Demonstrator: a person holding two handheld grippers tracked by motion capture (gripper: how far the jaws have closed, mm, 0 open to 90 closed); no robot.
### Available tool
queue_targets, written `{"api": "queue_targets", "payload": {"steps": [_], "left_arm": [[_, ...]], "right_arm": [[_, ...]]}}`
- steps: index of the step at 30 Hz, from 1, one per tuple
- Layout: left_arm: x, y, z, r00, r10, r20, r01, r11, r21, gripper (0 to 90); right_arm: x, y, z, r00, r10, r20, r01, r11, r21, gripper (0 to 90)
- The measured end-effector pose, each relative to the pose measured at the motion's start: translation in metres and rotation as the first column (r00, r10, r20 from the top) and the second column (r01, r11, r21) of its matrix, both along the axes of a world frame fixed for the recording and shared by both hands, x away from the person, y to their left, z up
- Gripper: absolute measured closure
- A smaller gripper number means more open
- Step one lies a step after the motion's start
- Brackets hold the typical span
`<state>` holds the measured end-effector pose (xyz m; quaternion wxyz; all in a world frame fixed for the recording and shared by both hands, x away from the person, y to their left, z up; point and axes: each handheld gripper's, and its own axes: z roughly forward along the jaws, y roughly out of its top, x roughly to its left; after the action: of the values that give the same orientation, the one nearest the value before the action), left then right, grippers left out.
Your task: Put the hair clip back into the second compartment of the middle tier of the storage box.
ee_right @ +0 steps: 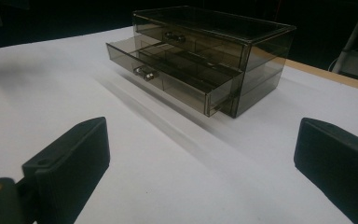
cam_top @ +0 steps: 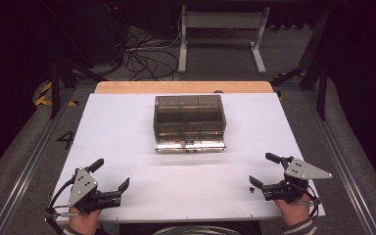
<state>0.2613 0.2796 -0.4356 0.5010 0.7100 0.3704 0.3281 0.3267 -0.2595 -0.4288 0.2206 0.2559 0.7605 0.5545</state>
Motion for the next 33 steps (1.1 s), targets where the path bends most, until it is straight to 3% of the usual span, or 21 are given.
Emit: {"api": "queue_targets", "payload": {"steps": [24, 33], "left_arm": [[0.0007, -0.0010, 0.0001, 0.9999, -0.013, 0.002, 0.013, 0.9999, 0.004, 1.4], [0.0010, -0.0016, -0.0004, 0.9998, -0.016, -0.007, 0.016, 0.9998, 0.007, 1.5]], "right_arm": [[0.0011, -0.0003, 0.0012, 1.0000, 0.001, -0.009, -0.001, 1.000, 0.004, 4.6], [0.0051, 0.0024, 0.0048, 0.9989, 0.007, -0.045, -0.007, 1.000, -0.013, 7.5]]}}
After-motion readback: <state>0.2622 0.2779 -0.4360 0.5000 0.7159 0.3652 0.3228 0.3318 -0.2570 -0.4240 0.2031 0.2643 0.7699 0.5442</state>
